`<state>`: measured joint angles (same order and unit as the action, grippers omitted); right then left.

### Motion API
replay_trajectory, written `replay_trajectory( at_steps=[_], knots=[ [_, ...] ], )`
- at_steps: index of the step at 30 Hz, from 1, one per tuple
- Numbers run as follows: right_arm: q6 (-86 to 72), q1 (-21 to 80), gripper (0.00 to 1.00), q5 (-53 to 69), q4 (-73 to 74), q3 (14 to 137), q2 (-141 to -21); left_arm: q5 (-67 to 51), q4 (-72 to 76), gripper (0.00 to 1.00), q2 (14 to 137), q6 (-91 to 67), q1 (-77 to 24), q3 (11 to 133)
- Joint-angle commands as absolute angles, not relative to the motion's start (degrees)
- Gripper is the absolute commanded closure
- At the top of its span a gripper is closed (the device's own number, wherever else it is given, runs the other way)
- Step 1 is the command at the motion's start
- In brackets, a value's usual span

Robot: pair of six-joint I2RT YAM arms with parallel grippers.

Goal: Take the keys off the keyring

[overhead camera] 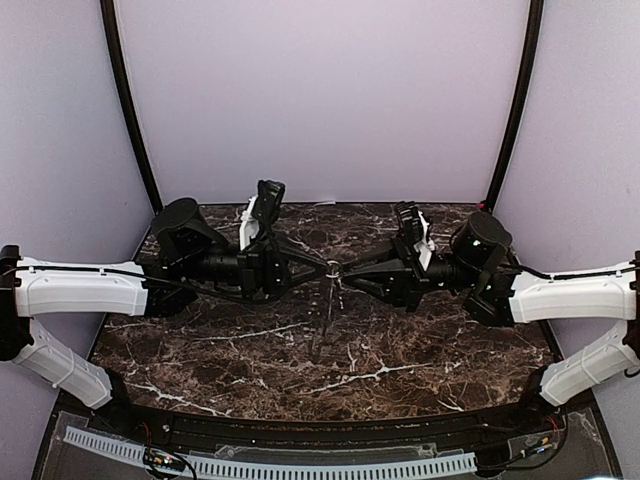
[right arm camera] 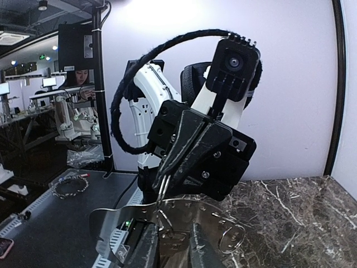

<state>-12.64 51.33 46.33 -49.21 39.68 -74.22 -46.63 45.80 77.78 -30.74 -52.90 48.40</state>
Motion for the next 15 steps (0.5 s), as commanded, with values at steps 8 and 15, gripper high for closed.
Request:
replay_trajectory(
  at_steps=[8, 15],
  knots=[
    [-12.41, 52.83, 0.96, 46.82, -49.23, 42.84, -76.20, -47.90, 50.19, 1.00, 77.40, -30.99, -53.09, 49.46],
    [-11.69, 53.00, 1.00, 47.89, -49.41, 41.68, -75.13, -44.26, 49.79, 1.00, 76.09, -29.54, -53.09, 48.97]
  ],
)
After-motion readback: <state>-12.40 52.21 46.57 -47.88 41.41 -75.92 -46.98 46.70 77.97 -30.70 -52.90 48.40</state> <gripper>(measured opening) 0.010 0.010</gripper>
